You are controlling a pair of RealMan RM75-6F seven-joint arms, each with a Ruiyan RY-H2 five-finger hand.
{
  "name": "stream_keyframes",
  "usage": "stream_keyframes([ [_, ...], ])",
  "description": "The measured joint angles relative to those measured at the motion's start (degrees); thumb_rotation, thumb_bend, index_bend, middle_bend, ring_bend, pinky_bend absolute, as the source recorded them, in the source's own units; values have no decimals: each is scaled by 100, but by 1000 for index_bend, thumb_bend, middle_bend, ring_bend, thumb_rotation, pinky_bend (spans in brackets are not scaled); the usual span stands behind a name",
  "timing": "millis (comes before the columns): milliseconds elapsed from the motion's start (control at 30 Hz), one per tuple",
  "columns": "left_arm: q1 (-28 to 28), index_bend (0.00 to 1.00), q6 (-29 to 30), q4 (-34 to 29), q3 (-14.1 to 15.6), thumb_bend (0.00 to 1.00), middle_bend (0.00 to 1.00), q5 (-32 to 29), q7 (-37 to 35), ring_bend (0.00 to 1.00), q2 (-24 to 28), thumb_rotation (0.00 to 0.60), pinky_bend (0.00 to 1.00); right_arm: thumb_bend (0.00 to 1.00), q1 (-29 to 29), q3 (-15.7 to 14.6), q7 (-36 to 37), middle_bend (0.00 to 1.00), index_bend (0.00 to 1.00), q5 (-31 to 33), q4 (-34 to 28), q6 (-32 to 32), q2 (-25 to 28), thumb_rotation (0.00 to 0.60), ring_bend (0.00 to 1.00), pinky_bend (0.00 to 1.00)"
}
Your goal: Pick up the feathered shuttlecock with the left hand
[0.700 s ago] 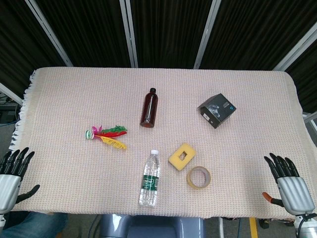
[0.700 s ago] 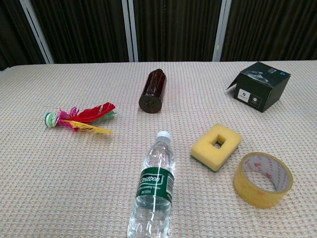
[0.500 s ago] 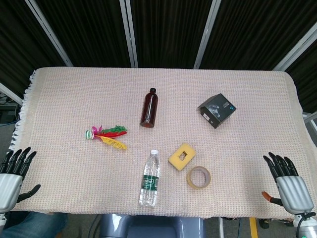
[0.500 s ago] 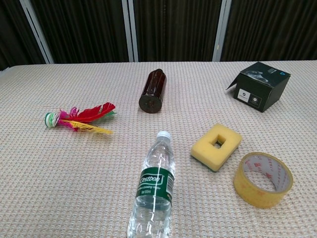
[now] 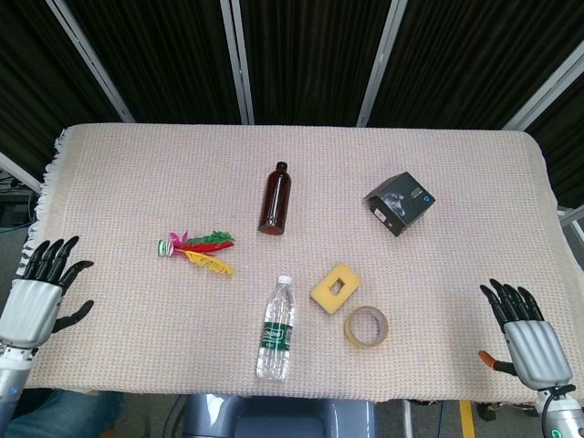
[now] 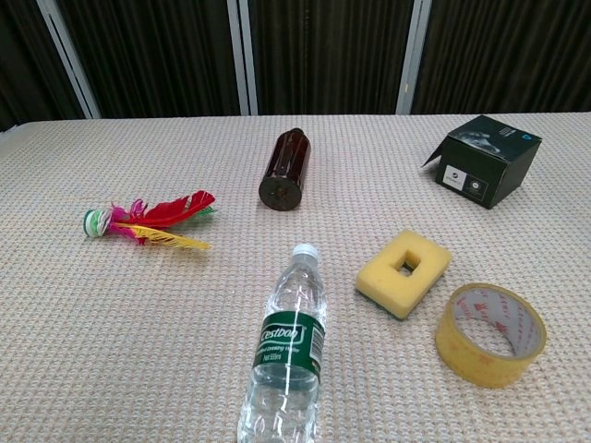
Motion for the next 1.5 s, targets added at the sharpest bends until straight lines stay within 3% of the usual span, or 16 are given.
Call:
stream_keyframes([
  [267, -819, 392, -852, 862, -435, 300, 0, -520, -213, 0, -896, 600, 0, 89, 117, 69, 51, 0, 0, 256, 42, -259, -17, 600, 0, 0],
  [567, -1675, 390, -1592, 1944, -658, 315, 0, -799, -352, 0, -1936, 600, 0, 102, 254, 127, 256, 0, 0, 533, 174, -566, 5, 600, 0, 0],
  [1067, -2476, 391, -2531, 2976, -608, 250, 0, -1105, -587, 0, -2822, 600, 0, 103, 330, 215, 184, 0, 0, 818, 273, -681, -49, 600, 0, 0],
  [1500, -2948, 404, -2833, 3642, -489, 248, 0, -1080, -953, 0, -3363, 600, 0, 104, 357, 227, 136, 0, 0, 882, 299, -691, -70, 600, 0, 0],
])
